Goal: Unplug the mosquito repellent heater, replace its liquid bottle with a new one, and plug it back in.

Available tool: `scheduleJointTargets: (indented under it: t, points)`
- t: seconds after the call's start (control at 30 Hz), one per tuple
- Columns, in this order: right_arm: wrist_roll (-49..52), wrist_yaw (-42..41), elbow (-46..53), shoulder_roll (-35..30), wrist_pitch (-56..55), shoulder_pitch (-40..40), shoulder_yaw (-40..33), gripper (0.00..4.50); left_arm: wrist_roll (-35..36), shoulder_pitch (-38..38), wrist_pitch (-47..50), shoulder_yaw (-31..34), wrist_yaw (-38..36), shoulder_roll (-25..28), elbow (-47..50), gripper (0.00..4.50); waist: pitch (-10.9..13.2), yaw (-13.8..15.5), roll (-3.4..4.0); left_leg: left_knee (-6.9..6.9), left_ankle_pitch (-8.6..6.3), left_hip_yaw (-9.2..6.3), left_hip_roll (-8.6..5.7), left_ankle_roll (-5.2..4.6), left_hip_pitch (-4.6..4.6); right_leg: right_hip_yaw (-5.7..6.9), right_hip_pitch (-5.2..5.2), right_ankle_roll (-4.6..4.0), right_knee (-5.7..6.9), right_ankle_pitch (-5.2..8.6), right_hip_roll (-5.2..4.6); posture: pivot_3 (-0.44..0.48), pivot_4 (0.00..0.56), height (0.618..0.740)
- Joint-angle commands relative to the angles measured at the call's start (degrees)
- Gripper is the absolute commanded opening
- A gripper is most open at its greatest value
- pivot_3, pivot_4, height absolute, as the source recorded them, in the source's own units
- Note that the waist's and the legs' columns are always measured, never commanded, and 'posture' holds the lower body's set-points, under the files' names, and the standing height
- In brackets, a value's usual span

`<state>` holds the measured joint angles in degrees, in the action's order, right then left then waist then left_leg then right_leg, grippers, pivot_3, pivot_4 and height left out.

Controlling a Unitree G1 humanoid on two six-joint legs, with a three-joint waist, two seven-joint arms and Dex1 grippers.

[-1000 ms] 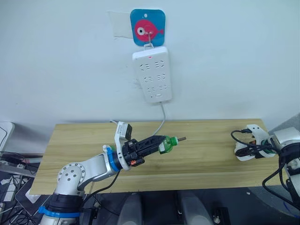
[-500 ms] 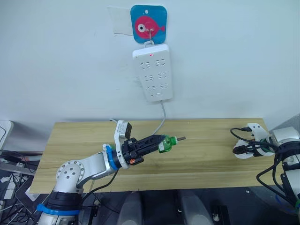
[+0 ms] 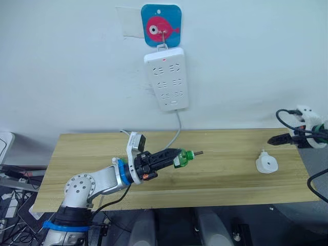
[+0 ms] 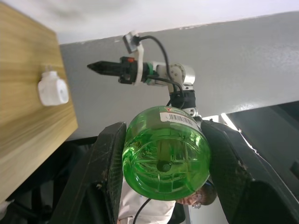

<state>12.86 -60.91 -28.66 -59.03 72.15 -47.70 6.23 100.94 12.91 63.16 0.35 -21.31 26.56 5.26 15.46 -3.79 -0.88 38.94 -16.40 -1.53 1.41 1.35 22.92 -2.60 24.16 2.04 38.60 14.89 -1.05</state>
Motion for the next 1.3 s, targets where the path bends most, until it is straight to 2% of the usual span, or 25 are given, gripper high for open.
scheduleJointTargets:
  t: [0.03,0.13,0.17,0.23,0.33,0.4,0.57,0.7,0.87,1.03,1.3]
  points:
    - [8.8,1.7,10.9,4.4,5.6,5.6,-15.7,4.47,-5.0,1.5,-3.6,1.2,-3.0,-3.3,0.8,2.2,0.0,0.0,-0.06,0.0,0.0,0.03,-0.03,0.01,0.01,0.01,0.0,0.0,-0.01,0.0,0.0,-0.157,0.246,0.74]
    - [12.3,10.5,21.3,18.8,18.0,6.9,-38.8,4.47,-10.8,3.6,-7.4,2.0,-5.2,-6.4,-0.3,2.2,0.0,0.0,-0.09,0.01,0.06,0.01,-0.03,0.12,0.05,0.09,-0.05,0.01,-0.04,0.0,0.05,-0.158,0.244,0.74]
    - [17.3,14.0,26.8,24.8,19.7,9.1,-44.7,4.47,-12.0,4.3,-8.7,2.6,-5.1,-7.6,-1.2,2.2,-0.1,0.0,-0.07,0.01,0.15,0.04,-0.03,0.28,0.05,0.02,0.0,0.01,0.04,-0.01,0.06,-0.165,0.243,0.74]
    - [28.1,21.6,34.8,33.6,20.3,13.2,-51.6,4.47,-13.7,5.6,-10.7,3.6,-4.7,-10.3,-2.5,2.2,-0.1,0.0,-0.07,-0.05,0.3,-0.08,0.02,0.54,0.03,0.16,-0.01,0.01,0.11,-0.01,0.06,-0.171,0.24,0.74]
    - [41.5,34.6,43.0,43.3,20.3,17.6,-55.8,4.47,-15.7,6.3,-11.9,4.5,-4.6,-12.7,-3.1,2.2,-0.1,0.0,-0.05,-0.08,0.25,-0.13,0.08,0.44,0.06,0.18,0.01,0.01,0.13,-0.01,0.09,-0.177,0.238,0.74]
    - [47.8,42.5,47.5,49.1,20.3,20.8,-56.0,4.47,-17.0,6.8,-12.3,4.9,-4.6,-14.1,-3.5,2.2,-0.1,-0.4,-0.04,-0.08,0.21,-0.08,0.09,0.37,0.07,0.11,0.03,0.01,0.13,-0.01,0.01,-0.181,0.235,0.74]
    - [59.2,58.3,49.8,59.3,20.3,20.9,-58.2,4.47,-19.9,7.4,-11.9,5.3,-5.5,-15.4,-4.4,2.2,-0.1,-1.3,-0.04,-0.04,0.21,0.04,0.03,0.37,0.05,0.01,0.01,0.06,0.13,-0.03,-0.05,-0.173,0.229,0.74]
    - [73.2,71.6,49.5,61.5,12.8,24.3,-51.4,4.47,-21.9,8.6,-12.1,5.4,-5.8,-16.5,-5.3,2.2,-0.1,-1.5,-0.03,-0.14,0.2,-0.01,0.05,0.36,0.07,0.08,0.06,0.1,0.11,0.0,0.05,-0.172,0.229,0.74]
    - [89.5,84.3,50.0,55.8,-0.6,29.9,-38.4,4.47,-23.8,8.8,-12.2,5.5,-5.9,-18.3,-5.6,2.2,-0.1,-1.7,-0.04,-0.14,0.2,0.02,0.08,0.36,0.1,0.04,0.06,0.12,0.06,0.01,0.02,-0.169,0.233,0.74]
    - [95.8,88.4,51.5,49.5,-10.7,33.1,-28.8,4.47,-24.8,8.2,-11.6,4.9,-5.9,-20.4,-4.4,2.2,-0.1,-2.0,-0.04,-0.14,0.2,0.03,-0.01,0.35,0.11,0.05,0.05,0.15,0.01,0.03,0.06,-0.171,0.237,0.74]
    - [98.3,88.5,53.3,44.5,-21.5,34.6,-20.1,4.47,-25.4,7.0,-10.9,4.8,-5.5,-22.2,-2.3,2.2,-0.1,-2.2,-0.05,-0.15,0.2,-0.01,0.03,0.35,0.1,0.07,0.06,0.17,0.01,0.04,0.29,-0.177,0.242,0.74]
